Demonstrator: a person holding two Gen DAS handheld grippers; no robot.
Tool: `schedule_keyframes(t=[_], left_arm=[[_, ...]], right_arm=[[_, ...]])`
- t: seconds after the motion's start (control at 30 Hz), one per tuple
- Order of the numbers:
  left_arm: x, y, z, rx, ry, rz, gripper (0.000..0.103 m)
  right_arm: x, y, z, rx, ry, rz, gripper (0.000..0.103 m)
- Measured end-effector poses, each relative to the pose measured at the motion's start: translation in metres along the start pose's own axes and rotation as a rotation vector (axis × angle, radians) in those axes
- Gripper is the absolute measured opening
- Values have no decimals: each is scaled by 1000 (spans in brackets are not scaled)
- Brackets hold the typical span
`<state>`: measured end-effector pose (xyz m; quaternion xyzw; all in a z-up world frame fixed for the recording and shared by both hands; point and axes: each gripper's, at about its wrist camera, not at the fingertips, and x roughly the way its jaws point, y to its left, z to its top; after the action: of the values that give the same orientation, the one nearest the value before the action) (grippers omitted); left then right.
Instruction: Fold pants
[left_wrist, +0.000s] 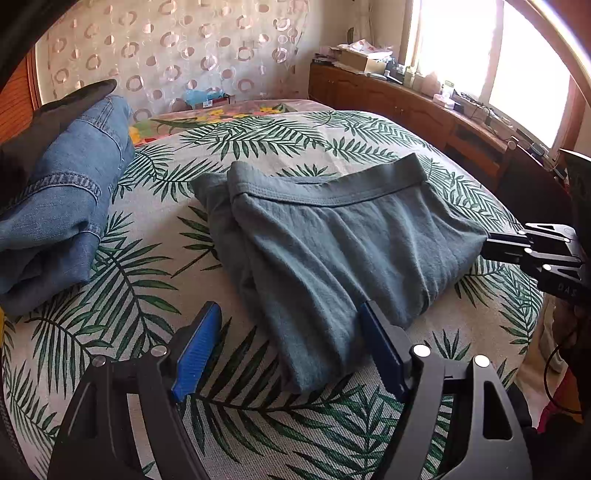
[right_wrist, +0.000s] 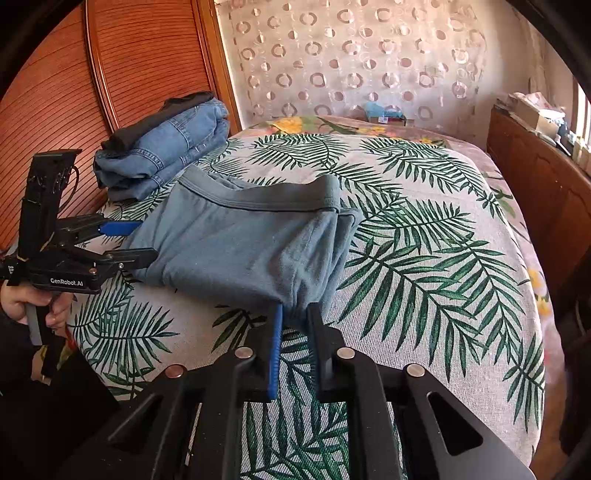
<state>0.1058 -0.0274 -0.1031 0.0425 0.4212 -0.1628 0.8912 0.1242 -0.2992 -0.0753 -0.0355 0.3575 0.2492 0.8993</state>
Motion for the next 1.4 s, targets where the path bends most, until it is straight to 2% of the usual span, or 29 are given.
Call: schedule_keyframes(t=[0.13,0.3,0.53,0.67,0.73,0.8,0.83,1.1,1.4], left_arm=[[0,1,-1,-10,-3,-13,78],[0,2,-1,-16,-6,-19,78],[0,2,-2,-19,-4,-17,79],[0,2,-2,-18,-4,-17,80],[0,1,-2,-15,-3,-15,80],[0,1,-2,-15,-3,-16,80],[0,1,-2,-15,-3,-16,80],[0,1,-3,-16,-3,-16,80],[-3,6,0,-51,-5,-29,80]], right_arm=[[-4,-2,-3,6,-9,-25,4],[-2,0,-4,-11,15,-33,4],[-18,-6,0,23,-4,-34,5],[-23,-7,4,18,-16,-44,13],[-19,-7,9,17,-13,-45,28],[-11,-7,14,23,-11,-42,52],[-5,-7,16,27,-7,-40,55],[38,-9,39,68,33,-51,57],[51,-17,45,95,36,-54,57]])
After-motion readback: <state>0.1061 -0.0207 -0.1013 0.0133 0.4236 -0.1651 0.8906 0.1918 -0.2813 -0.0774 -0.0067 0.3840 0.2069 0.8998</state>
